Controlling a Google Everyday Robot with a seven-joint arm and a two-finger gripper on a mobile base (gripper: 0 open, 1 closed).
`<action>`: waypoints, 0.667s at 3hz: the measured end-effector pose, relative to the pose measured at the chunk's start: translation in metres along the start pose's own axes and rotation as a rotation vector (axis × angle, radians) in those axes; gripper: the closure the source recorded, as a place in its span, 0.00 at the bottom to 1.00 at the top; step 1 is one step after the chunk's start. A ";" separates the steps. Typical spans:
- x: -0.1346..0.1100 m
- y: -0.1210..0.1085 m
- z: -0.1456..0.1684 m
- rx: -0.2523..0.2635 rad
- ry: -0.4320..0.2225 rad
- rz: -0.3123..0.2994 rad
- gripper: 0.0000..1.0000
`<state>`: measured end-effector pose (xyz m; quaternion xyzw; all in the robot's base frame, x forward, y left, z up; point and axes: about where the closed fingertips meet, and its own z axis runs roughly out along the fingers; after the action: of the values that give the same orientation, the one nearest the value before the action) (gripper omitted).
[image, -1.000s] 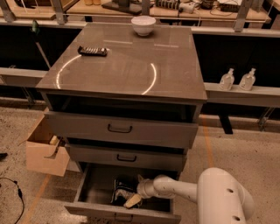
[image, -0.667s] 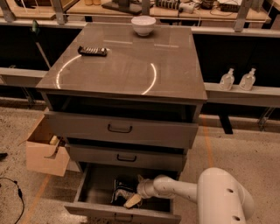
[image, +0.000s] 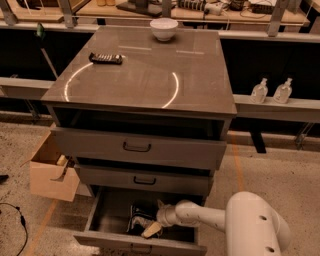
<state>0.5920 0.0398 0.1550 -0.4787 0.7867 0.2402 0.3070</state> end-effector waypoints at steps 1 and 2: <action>0.000 0.000 0.000 0.000 0.000 0.000 0.00; 0.000 0.000 0.000 0.000 0.000 0.000 0.00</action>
Offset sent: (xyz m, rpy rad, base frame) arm -0.0013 -0.0337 0.1549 0.1198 -0.2244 -0.1868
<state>0.5920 0.0398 0.1553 -0.4787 0.7867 0.2401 0.3071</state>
